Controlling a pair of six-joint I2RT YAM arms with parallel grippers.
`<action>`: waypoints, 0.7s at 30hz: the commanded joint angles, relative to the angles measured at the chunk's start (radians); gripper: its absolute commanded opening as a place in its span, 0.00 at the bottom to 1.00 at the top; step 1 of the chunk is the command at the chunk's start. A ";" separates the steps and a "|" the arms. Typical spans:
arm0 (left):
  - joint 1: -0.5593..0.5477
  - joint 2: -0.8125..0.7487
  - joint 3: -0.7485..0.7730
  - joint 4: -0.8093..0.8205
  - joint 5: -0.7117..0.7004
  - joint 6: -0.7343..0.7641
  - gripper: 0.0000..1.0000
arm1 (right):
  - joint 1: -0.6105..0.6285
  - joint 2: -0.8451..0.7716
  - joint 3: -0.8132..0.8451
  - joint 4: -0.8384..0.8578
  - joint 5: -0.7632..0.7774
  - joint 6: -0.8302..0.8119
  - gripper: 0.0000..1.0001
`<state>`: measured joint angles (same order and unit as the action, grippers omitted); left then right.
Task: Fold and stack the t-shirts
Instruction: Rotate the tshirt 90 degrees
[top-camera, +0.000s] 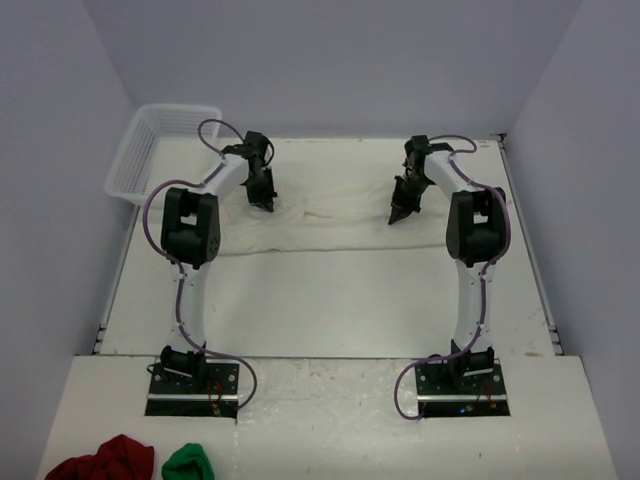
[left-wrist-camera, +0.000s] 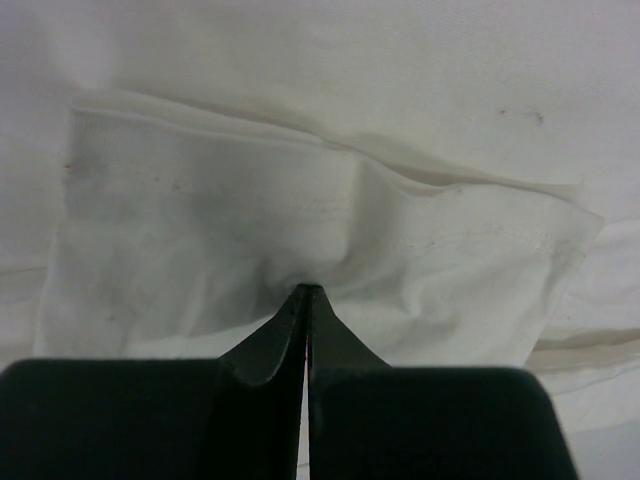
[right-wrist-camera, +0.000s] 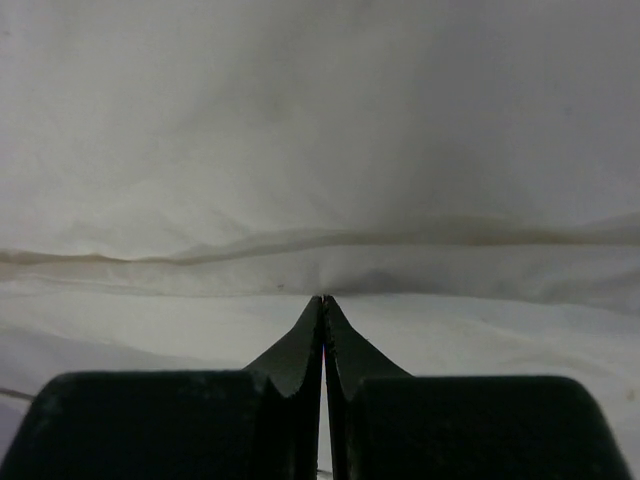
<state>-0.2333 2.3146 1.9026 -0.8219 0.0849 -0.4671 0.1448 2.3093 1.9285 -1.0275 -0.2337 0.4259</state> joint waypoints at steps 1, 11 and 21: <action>0.011 0.046 0.016 -0.026 -0.002 0.028 0.00 | 0.016 -0.043 -0.025 -0.063 -0.074 0.071 0.00; 0.012 -0.023 -0.013 -0.020 0.019 0.033 0.00 | 0.067 -0.117 -0.256 0.076 -0.093 0.114 0.00; 0.034 0.063 0.084 -0.060 0.003 0.082 0.01 | 0.104 -0.234 -0.526 0.224 -0.084 0.154 0.00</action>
<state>-0.2211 2.3253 1.9247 -0.8463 0.1024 -0.4335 0.2283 2.1044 1.4727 -0.8459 -0.3431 0.5606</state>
